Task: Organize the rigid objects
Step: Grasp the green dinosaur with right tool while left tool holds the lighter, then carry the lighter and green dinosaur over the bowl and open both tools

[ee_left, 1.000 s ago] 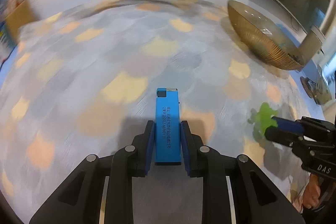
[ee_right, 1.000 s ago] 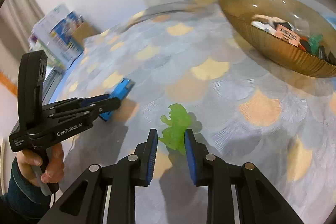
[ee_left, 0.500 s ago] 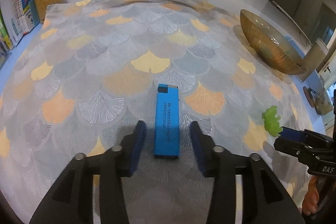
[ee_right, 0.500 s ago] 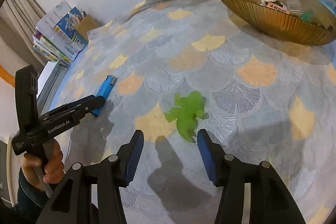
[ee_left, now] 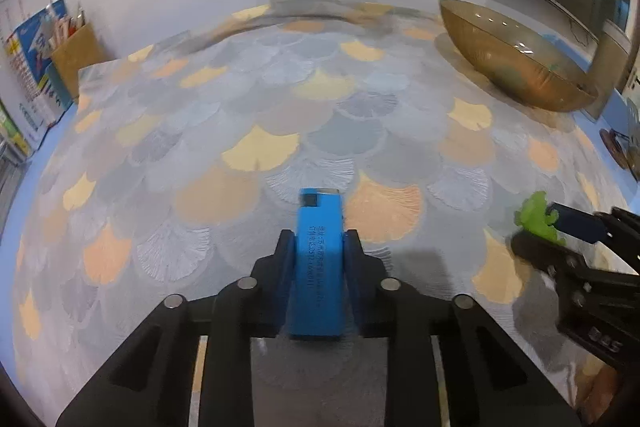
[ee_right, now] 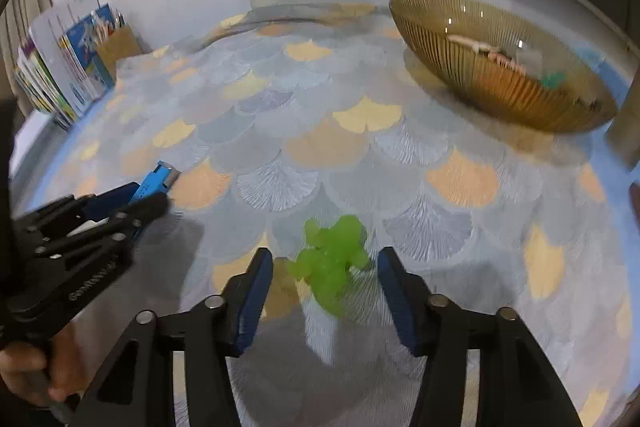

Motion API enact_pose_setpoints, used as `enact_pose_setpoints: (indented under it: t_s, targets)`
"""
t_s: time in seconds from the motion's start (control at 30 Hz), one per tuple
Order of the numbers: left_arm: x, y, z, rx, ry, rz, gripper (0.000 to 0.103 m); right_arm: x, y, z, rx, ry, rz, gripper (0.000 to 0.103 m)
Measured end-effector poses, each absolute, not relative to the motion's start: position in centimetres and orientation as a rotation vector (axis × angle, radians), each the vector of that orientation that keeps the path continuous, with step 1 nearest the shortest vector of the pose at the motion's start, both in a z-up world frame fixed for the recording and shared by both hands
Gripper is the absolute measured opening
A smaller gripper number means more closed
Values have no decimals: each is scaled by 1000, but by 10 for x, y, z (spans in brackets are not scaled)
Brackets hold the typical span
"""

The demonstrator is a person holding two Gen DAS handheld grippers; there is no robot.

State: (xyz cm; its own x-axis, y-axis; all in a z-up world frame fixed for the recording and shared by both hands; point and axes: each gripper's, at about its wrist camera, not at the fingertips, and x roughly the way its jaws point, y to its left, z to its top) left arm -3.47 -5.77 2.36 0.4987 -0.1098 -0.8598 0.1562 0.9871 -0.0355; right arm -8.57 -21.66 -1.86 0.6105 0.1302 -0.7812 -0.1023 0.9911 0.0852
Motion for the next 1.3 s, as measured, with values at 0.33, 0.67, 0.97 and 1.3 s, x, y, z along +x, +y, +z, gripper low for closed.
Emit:
enact_pose_setpoints:
  t_s: [0.33,0.67,0.97,1.3]
  targets:
    - [-31,-57,61,-34,957,-245,21,-97,-244,22,140,816,227,37]
    - [12,-105,161,19,709,-321,21,-106,-332,143,168,530,46,37]
    - [80,-186,194,11,651,-446,21,-64,-401,173,216,488,-74,37]
    - [134,-246,142,-48,819,-540,21,3,-429,137,277,612,-118,37]
